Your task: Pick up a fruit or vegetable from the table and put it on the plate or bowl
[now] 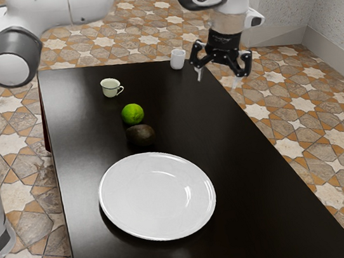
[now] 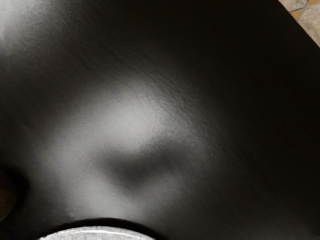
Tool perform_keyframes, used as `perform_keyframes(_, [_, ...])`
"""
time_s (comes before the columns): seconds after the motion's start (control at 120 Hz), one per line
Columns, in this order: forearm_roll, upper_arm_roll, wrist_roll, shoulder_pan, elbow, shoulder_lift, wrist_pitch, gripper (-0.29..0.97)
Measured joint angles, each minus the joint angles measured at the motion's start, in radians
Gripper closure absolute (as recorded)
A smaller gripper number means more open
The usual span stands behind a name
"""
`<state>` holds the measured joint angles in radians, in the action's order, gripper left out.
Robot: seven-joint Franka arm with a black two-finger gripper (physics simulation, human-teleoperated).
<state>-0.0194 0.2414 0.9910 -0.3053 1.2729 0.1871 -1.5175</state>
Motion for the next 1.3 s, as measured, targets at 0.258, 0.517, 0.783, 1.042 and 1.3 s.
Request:
perform_keyframes(0.258, [-0.022,-0.046,0.255,-0.011,-0.001,0.001,-0.007,0.00])
perform_keyframes(0.517, [-0.046,0.004,0.001,0.144,0.031,0.002,0.014,0.00])
perform_keyframes(0.783, [-0.058,0.008,-0.529,0.249,0.270,-0.052,0.006,0.00])
perform_keyframes(1.042, [-0.051,0.028,-0.935,0.383,0.551,-0.254,-0.209,0.00])
perform_keyframes(1.3, [-0.051,0.029,-1.253,0.399,0.650,-0.250,-0.276,0.00])
